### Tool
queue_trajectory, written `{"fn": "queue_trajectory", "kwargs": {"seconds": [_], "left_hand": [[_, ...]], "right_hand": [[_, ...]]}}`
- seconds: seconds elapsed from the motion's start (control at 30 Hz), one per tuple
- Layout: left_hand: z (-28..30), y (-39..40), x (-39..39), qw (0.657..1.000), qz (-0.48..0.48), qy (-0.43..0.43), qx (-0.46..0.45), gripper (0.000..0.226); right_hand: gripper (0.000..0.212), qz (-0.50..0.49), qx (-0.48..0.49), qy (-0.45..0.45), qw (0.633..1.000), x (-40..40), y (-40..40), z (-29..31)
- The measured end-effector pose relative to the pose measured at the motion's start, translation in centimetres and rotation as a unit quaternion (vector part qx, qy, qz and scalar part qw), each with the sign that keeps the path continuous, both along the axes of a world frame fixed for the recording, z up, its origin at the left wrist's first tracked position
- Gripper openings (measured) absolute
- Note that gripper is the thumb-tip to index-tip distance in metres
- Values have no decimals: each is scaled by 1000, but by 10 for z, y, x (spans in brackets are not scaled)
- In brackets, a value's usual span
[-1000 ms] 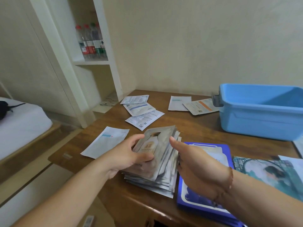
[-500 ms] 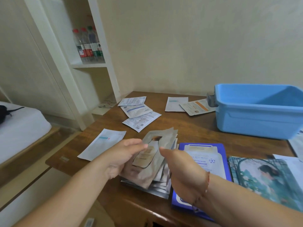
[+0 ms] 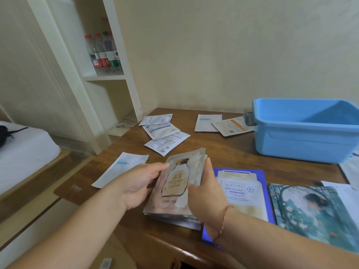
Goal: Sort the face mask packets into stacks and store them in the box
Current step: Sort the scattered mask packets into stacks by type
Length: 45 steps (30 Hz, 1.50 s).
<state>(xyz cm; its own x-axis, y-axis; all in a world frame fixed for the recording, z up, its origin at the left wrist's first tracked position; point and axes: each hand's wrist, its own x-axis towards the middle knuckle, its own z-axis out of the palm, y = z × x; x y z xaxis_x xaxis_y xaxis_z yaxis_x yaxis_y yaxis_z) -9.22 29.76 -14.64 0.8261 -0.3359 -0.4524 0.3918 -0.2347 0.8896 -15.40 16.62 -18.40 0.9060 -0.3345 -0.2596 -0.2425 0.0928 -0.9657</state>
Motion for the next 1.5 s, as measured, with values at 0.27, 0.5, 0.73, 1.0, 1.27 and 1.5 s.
{"fn": "queue_trajectory", "kwargs": {"seconds": [0.27,0.5,0.73,1.0,1.27,1.5], "left_hand": [[1,-1,-1,999,6,12,-33,21],[0,1,2,1000,6,-25,-5,16],[-9,14,14,996,-10,-74,39,50],[-3,22,71,922,-38,-326,204,43],[-20,-16,180,799,-67,-435,409,51],[-38,-19,215,686,-136,-485,525,24]], "right_hand": [[61,30,-78,-33,996,2,-13,-1],[60,68,-84,-59,992,-1,-15,-1],[43,67,-63,-46,995,-4,-26,16],[63,47,-247,-103,962,42,-76,62],[36,177,-466,19,867,168,-81,54],[32,210,-489,23,846,211,-77,35]]}}
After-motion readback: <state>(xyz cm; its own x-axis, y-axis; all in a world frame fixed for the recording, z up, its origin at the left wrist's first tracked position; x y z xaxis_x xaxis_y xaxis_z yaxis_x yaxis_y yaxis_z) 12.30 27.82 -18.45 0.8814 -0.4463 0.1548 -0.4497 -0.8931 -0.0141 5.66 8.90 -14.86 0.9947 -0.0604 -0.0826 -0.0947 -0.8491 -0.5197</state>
